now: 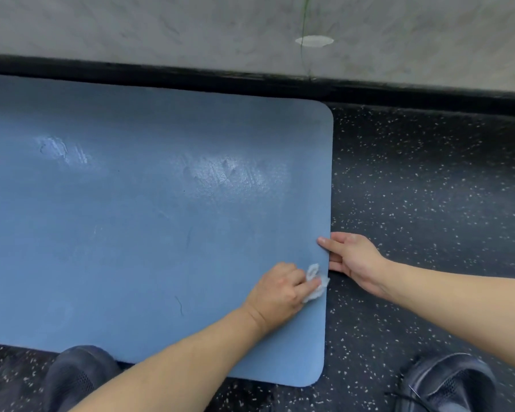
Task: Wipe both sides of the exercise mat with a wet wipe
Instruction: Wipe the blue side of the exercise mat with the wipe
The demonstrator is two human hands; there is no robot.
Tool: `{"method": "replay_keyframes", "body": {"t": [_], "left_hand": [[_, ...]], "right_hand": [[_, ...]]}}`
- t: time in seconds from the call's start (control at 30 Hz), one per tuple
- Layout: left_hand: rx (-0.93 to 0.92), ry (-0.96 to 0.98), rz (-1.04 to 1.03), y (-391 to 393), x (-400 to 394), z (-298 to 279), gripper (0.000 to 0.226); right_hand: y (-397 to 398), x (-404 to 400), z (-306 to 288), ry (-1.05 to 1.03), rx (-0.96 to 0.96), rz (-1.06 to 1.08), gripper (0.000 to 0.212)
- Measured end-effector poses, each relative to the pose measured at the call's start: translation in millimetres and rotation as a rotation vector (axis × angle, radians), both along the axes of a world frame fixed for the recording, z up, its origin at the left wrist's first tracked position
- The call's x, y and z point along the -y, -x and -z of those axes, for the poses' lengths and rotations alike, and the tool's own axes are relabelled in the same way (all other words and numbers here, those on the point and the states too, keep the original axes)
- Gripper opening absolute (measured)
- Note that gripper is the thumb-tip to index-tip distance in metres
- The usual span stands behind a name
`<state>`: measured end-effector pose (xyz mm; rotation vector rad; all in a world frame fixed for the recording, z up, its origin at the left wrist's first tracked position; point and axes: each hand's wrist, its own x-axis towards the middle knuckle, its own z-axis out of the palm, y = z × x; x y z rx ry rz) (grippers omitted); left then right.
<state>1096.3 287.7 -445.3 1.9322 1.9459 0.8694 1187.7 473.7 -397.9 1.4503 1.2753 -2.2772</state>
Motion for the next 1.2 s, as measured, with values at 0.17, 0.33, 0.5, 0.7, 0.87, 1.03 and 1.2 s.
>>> {"method": "replay_keyframes", "body": {"t": [0.17,0.33,0.5,0.7,0.87,1.03,1.2], "left_hand": [[-0.096,-0.043,0.034,30.7,-9.0,-1.8,0.024],[-0.008,0.009,-0.321,57.0,-26.8,-9.2,0.030],[0.116,0.083,-0.217,35.9,-40.2,-8.5,0.017],[0.088,0.010,-0.331,76.0,-65.4,-12.9,0.026],[0.075,0.127,-0.012,40.4,-71.0,-9.7,0.021],[0.027,0.079,-0.263,97.7,-105.6,-10.5,0.020],[0.030,0.141,-0.064,71.8,-115.4,-16.3,0.008]], "right_hand": [[4.3,-0.8,-2.6,0.029,0.021,0.035,0.026],[10.5,-0.3,-12.6,-0.210,0.135,-0.085,0.019],[35.5,-36.3,-11.9,-1.117,0.045,-0.633,0.094],[40.5,-71.5,-4.9,-1.303,0.091,-1.458,0.163],[40.2,-69.3,-1.5,-1.288,0.090,-1.442,0.164],[42.7,-66.5,-13.5,-1.261,0.068,-1.465,0.161],[66.3,-89.5,-35.5,-1.377,0.041,-1.332,0.152]]}}
